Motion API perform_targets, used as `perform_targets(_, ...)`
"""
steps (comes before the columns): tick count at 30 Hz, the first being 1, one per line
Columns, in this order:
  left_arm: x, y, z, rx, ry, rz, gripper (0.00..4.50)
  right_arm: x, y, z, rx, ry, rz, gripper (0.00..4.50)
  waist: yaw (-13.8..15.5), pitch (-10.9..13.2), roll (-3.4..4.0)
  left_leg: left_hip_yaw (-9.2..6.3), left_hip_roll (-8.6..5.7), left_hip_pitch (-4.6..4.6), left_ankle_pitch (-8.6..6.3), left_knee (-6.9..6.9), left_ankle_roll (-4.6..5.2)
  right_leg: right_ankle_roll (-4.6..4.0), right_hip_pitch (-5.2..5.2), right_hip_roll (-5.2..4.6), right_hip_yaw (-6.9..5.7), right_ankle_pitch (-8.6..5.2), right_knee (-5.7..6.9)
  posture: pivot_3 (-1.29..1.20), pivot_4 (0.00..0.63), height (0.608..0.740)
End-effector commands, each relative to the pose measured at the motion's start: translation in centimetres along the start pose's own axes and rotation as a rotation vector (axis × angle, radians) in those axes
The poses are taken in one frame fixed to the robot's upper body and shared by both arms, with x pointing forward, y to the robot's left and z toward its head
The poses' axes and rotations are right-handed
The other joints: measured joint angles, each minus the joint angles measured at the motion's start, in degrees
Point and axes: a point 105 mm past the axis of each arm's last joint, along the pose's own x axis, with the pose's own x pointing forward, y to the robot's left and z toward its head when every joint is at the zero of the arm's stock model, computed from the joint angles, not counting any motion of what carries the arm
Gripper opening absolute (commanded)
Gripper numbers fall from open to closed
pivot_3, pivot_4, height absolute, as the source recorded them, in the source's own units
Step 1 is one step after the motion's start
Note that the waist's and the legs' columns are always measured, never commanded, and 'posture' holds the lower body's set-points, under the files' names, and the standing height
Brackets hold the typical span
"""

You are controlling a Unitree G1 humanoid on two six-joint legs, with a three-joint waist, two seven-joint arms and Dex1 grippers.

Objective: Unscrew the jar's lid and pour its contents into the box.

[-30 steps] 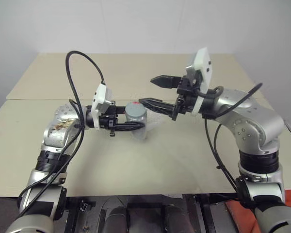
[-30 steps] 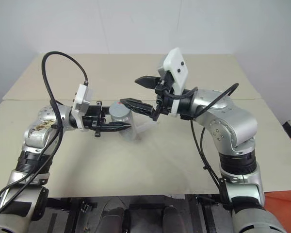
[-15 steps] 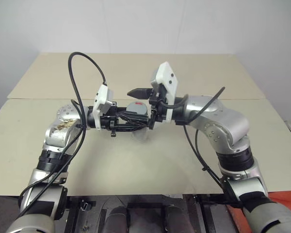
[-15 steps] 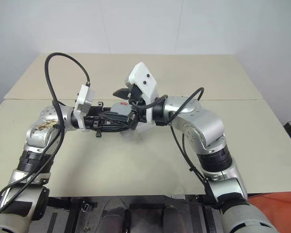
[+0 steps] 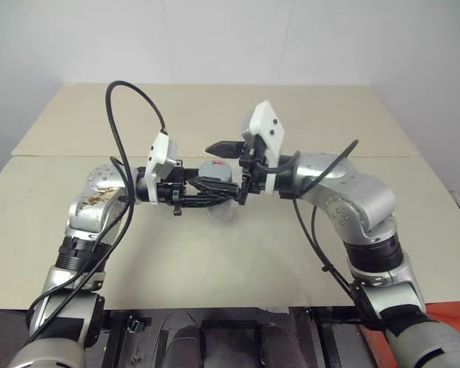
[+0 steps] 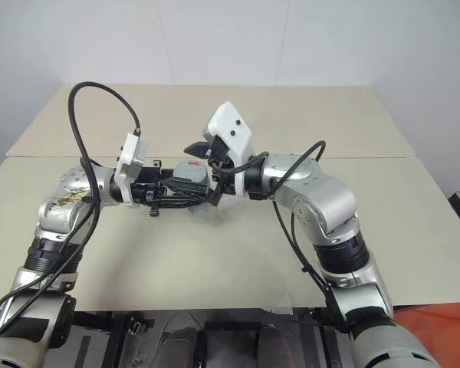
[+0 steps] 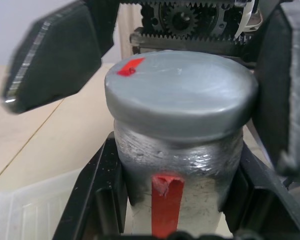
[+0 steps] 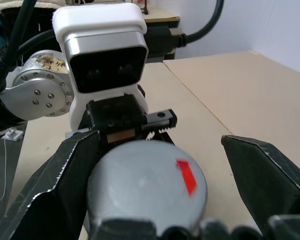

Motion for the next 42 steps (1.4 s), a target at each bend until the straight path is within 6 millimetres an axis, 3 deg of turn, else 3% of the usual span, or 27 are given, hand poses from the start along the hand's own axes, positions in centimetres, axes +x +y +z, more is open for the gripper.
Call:
perform_targets(1,-0.4,0.1,1.3,0.053,-0.013,-0.005,2.06,-2.0,-1.9,0.9,-0.042,-0.03,-0.093,4.44,0.0,0.0,0.0,0.0,0.0,0.0,0.0,0.0,0.0,0.0,0.0,0.0,0.0,0.0,-0.01,0.0,0.15,0.74)
perform_targets(15,-0.8,-0.4,1.3,0.05,-0.008,-0.024,2.06,-5.3,-3.2,0.5,-0.055,-0.007,-0.169,4.44,0.03,0.0,0.0,0.0,0.0,0.0,0.0,0.0,0.0,0.0,0.0,0.0,0.0,0.0,-0.05,0.0,0.15,0.74)
perform_targets(27,-0.9,0.2,1.4,0.055,0.001,-0.018,2.06,-7.7,-2.2,0.0,-0.071,0.006,-0.132,4.44,0.05,0.0,-0.01,0.01,0.0,0.0,0.0,0.0,0.0,0.0,0.01,0.0,0.02,0.0,-0.13,0.0,0.15,0.74)
perform_targets(33,-0.4,0.8,1.3,0.055,-0.004,-0.004,2.06,-7.0,-1.0,1.4,-0.06,-0.051,-0.049,4.44,0.06,0.0,-0.01,0.0,0.0,0.01,0.0,0.0,0.0,0.0,0.01,0.0,0.02,0.0,-0.14,0.0,0.15,0.74)
perform_targets(42,0.5,1.0,1.1,0.054,-0.02,-0.019,2.06,-3.8,-0.4,2.3,-0.038,-0.049,-0.045,4.44,0.04,0.0,-0.01,0.0,0.0,0.0,0.0,0.0,0.0,0.0,0.01,0.0,0.01,0.0,-0.02,0.0,0.15,0.74)
